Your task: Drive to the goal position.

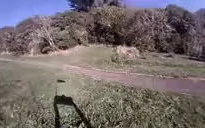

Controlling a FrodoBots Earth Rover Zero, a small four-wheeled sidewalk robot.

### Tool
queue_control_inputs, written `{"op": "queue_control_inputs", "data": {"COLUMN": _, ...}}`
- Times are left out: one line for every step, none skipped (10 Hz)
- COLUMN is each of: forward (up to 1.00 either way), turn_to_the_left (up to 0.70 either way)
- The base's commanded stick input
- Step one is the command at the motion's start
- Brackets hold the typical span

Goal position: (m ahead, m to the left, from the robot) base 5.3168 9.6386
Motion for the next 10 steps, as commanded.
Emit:
{"op": "queue_control_inputs", "data": {"forward": 0.7, "turn_to_the_left": 0.02}}
{"op": "queue_control_inputs", "data": {"forward": 0.7, "turn_to_the_left": 0.02}}
{"op": "queue_control_inputs", "data": {"forward": 0.7, "turn_to_the_left": 0.02}}
{"op": "queue_control_inputs", "data": {"forward": 0.7, "turn_to_the_left": 0.02}}
{"op": "queue_control_inputs", "data": {"forward": 0.7, "turn_to_the_left": 0.02}}
{"op": "queue_control_inputs", "data": {"forward": 0.7, "turn_to_the_left": 0.02}}
{"op": "queue_control_inputs", "data": {"forward": 0.7, "turn_to_the_left": 0.02}}
{"op": "queue_control_inputs", "data": {"forward": 0.64, "turn_to_the_left": 0.02}}
{"op": "queue_control_inputs", "data": {"forward": 0.38, "turn_to_the_left": 0.02}}
{"op": "queue_control_inputs", "data": {"forward": 0.11, "turn_to_the_left": 0.01}}
